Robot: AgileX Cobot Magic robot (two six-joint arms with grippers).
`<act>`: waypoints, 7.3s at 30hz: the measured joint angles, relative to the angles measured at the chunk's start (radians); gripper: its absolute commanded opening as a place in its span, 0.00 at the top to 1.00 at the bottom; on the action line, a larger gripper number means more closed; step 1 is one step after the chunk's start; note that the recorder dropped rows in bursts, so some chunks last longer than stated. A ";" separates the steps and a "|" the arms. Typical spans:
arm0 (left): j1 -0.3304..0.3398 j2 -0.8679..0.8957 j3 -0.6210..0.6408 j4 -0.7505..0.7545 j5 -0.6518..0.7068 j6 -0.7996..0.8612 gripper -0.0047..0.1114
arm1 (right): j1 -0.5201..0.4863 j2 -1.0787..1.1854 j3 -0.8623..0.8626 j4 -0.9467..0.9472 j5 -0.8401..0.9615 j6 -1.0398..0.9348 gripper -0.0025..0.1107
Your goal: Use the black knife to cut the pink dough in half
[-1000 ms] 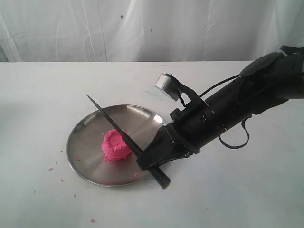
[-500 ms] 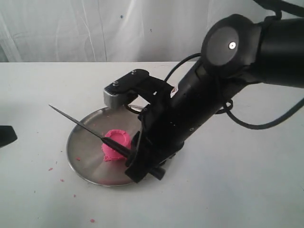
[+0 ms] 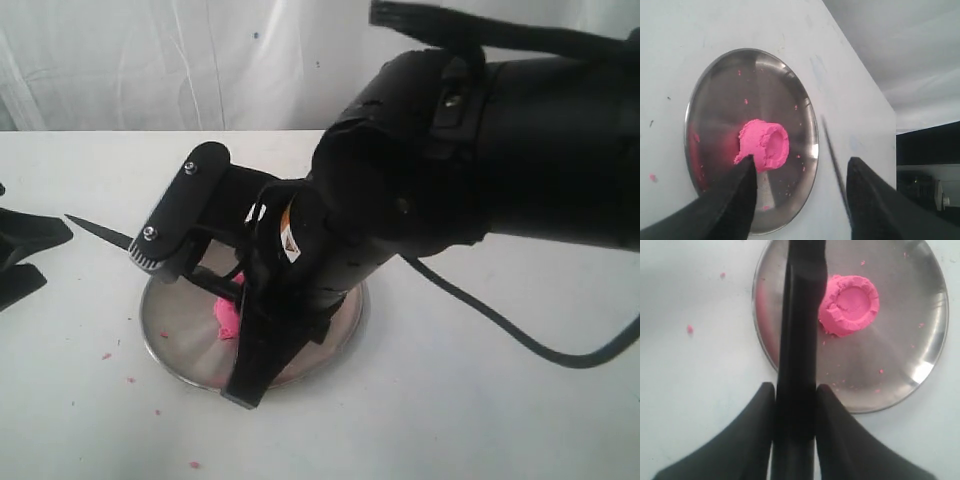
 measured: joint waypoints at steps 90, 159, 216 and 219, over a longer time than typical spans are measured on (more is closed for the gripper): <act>-0.178 0.402 -0.140 -0.148 -0.365 -0.085 0.54 | 0.031 0.255 -0.236 -0.127 -0.034 0.185 0.98; -0.178 0.439 -0.143 0.000 -0.480 -0.152 0.96 | 0.244 0.189 -0.238 -0.457 0.178 0.336 0.54; -0.178 0.406 -0.140 -0.007 -0.436 -0.173 0.96 | 0.311 0.415 -0.238 -0.838 0.149 0.774 0.94; -0.178 0.406 -0.141 -0.010 -0.436 -0.174 0.96 | 0.311 0.415 -0.238 -0.838 0.153 0.785 0.98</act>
